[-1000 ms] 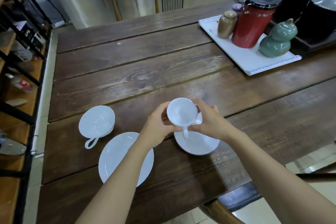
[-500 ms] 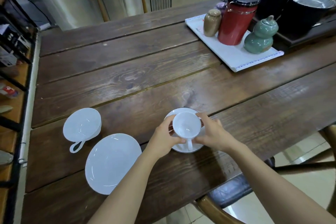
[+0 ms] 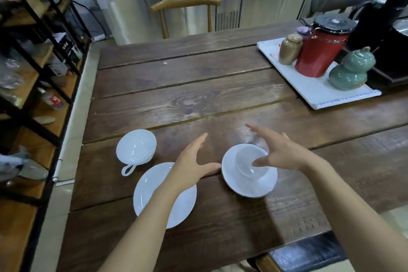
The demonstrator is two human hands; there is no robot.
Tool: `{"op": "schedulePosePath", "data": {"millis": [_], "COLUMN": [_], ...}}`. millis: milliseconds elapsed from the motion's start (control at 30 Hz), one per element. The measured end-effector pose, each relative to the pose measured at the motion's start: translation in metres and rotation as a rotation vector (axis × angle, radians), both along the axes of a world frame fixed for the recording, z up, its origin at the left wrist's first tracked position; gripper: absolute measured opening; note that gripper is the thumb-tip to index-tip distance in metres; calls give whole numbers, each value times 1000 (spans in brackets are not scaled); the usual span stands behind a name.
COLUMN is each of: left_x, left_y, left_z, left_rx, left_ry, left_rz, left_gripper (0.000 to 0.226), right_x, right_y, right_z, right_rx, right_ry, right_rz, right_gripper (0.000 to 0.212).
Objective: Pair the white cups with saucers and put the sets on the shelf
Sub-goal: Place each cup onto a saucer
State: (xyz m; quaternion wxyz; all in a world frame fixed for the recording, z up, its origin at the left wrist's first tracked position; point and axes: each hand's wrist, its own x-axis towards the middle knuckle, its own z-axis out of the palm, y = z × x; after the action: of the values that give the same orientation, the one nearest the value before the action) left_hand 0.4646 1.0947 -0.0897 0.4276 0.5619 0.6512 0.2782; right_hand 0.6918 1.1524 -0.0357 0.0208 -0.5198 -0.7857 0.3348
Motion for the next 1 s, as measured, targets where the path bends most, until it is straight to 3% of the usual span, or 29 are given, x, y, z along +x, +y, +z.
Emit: {"op": "schedulePosePath", "data": {"millis": [267,400,633,767,1000], "left_x": [-104,-154,-197,-202,-196], "left_y": [-23,-27,-22,-18,-22], "left_z": [14,3,-28,-37,-26], "left_rx": [26,27,-86,-104,-20], "left_ry": [26,19,-43,-217,-250], "left_rz": [245,352,352,310,301], "left_gripper": [80,82,93,77,71], "right_x": [-124,-178,-239,-249,-245], "right_y": [16,16,16,11,0], "right_z": [-30,-48,-70,-75,-68], "right_rx": [-50,-86,-112,-130,-108], "right_ry": [172,122,111,175,344], "right_rz": [111,157,197,152,101], "right_gripper": [103,102,91,86,85]}}
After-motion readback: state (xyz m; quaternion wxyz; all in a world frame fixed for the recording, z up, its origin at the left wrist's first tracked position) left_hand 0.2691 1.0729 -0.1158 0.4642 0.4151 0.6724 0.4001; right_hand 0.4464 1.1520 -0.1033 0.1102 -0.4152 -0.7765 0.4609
